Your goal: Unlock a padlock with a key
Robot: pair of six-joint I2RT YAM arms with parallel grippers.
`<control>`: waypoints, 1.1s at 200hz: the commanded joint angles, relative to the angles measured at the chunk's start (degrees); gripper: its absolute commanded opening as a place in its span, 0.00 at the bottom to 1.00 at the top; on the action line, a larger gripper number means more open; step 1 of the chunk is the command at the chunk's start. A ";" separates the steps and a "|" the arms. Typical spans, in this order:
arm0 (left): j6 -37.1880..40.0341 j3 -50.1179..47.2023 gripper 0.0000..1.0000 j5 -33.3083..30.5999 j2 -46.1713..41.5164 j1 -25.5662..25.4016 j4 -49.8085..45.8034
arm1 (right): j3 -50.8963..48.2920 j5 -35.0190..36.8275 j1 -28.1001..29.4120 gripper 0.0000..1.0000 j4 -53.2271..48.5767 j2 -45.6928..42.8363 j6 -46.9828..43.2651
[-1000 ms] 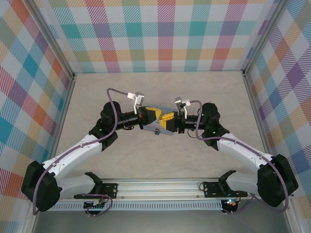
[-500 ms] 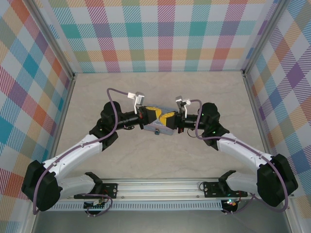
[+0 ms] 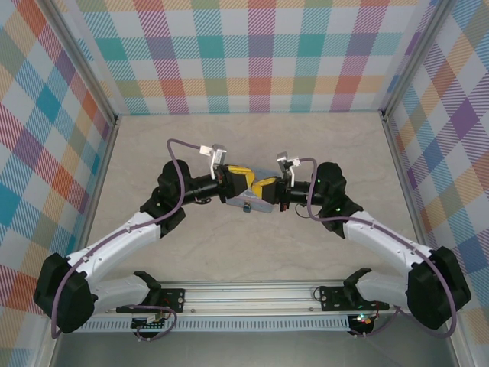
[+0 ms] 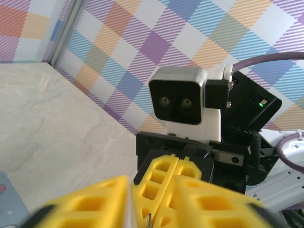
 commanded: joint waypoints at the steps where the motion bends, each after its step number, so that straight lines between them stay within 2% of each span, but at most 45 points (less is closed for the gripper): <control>1: 2.59 0.50 0.56 -2.67 -3.99 -0.62 -3.15 | 1.68 2.42 0.11 0.00 -11.16 -3.17 -7.19; 13: 4.54 0.92 0.69 -3.10 -5.27 -0.62 -6.91 | 2.29 4.33 -0.13 0.00 -17.07 -4.18 -10.36; 49: 6.29 -2.29 0.83 -6.92 -7.25 -0.53 -14.40 | 2.85 10.30 -1.72 0.00 -30.86 -4.39 -15.64; 78: 4.37 -9.44 0.93 -10.79 -7.18 -0.53 -13.46 | 2.76 12.75 -3.66 0.00 -34.00 -1.60 -15.82; 93: 3.75 -12.47 0.97 -11.83 -5.79 -0.53 -11.95 | 2.04 11.27 -5.52 0.00 -31.20 1.07 -14.33; 121: 4.63 -16.29 1.00 -13.02 -0.62 -0.29 -7.78 | -0.60 3.07 -12.09 0.00 -14.45 8.28 -6.04; 177: 4.24 -20.36 1.00 -10.87 10.97 1.89 8.92 | 8.29 2.59 -12.27 0.00 -13.42 22.55 -9.80; 220: 3.82 -18.49 1.00 -8.29 19.24 2.94 13.54 | 11.30 1.27 -12.27 0.00 -9.42 30.57 -7.88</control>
